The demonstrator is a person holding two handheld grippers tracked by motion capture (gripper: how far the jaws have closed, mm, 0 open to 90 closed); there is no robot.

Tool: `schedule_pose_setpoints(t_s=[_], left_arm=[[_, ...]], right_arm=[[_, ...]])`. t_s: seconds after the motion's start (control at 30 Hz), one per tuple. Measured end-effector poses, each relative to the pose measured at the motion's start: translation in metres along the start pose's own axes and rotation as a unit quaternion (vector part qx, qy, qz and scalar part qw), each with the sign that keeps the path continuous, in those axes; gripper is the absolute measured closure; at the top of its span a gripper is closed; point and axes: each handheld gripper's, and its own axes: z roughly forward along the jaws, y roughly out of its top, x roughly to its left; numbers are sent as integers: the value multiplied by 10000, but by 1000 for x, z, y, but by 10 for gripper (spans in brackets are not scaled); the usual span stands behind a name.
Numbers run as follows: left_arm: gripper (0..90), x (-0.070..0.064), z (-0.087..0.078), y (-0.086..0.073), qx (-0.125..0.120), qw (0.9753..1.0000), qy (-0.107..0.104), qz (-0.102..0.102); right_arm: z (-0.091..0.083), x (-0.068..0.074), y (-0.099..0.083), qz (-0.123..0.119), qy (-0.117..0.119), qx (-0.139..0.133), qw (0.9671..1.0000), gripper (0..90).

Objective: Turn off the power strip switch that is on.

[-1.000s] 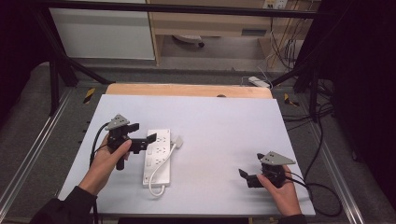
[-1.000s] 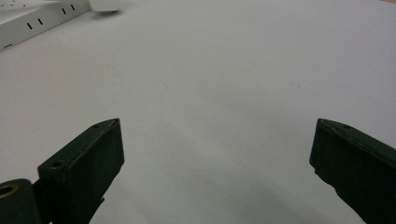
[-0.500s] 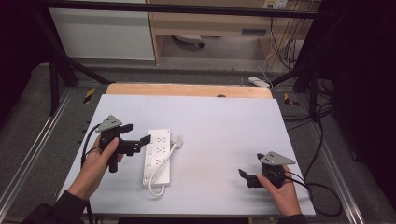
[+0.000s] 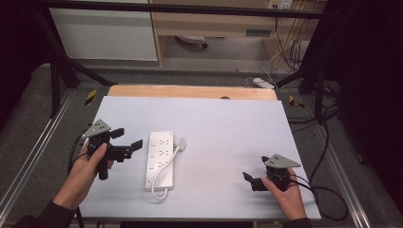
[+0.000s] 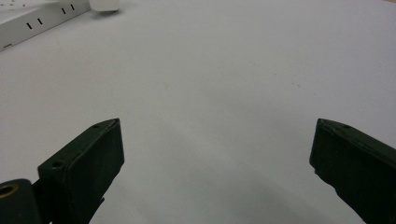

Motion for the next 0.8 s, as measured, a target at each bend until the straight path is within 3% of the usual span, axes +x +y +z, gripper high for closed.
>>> schedule_pose_setpoints(t_s=[0.5, 0.8], left_arm=[[61, 9, -29, -18, -92, 9998, 99, -155], [61, 14, -37, -36, -57, 9996, 151, -237]], right_arm=[[0, 0, 0, 13, 2, 10, 10000, 34], [1, 0, 0, 21, -6, 21, 10000, 35]])
